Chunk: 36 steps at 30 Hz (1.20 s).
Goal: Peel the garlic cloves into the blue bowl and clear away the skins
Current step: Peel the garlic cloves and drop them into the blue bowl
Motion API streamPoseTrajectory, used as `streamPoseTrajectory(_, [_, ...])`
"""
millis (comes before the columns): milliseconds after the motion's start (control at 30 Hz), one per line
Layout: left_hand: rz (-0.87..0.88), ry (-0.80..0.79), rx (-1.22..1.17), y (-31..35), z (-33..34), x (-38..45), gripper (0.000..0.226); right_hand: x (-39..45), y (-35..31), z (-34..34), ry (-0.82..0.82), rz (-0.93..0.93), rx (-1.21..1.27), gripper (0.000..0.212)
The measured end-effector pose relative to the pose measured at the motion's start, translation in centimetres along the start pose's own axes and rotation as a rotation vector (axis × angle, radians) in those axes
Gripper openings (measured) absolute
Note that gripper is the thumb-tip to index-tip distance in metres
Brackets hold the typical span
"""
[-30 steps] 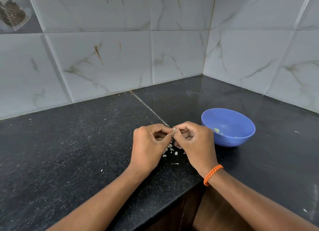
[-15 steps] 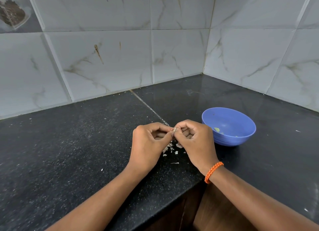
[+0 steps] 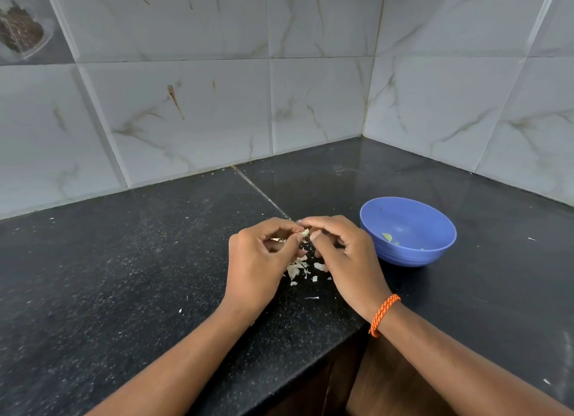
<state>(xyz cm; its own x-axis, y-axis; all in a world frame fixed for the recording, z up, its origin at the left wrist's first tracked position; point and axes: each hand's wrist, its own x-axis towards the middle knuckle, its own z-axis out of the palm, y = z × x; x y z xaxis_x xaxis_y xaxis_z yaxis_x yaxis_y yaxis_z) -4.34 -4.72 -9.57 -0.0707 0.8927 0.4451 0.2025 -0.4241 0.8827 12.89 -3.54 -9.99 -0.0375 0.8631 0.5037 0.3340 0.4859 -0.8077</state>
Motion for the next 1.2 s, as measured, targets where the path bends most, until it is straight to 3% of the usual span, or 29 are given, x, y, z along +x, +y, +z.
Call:
streamPoseTrajectory(100, [0.037,-0.003,0.064,0.0,0.0,0.0,0.013,0.0,0.0,0.1,-0.002,-0.042,-0.053,0.031])
streamPoseTrajectory(267, [0.076,-0.007,0.148,0.2,0.0,0.0,0.008,0.2,-0.1,0.1,0.050,-0.112,-0.110,0.011])
streamPoseTrajectory(600, [0.207,-0.022,0.321,0.3,0.0,0.1,0.014,0.1,0.4,0.0,0.075,-0.306,-0.364,0.006])
streamPoseTrajectory(733, [0.183,-0.030,0.267,0.2,0.0,0.1,0.015,0.0,0.5,0.0,0.092,-0.319,-0.439,0.002])
streamPoseTrajectory(933, [-0.002,-0.005,0.046,-0.2,0.3,0.1,0.017,-0.1,0.4,0.2,0.077,-0.282,-0.430,0.007])
streamPoseTrajectory(1200, [-0.172,0.012,-0.256,0.3,0.4,-0.1,0.011,-0.5,0.5,0.8,0.114,-0.358,-0.628,0.009])
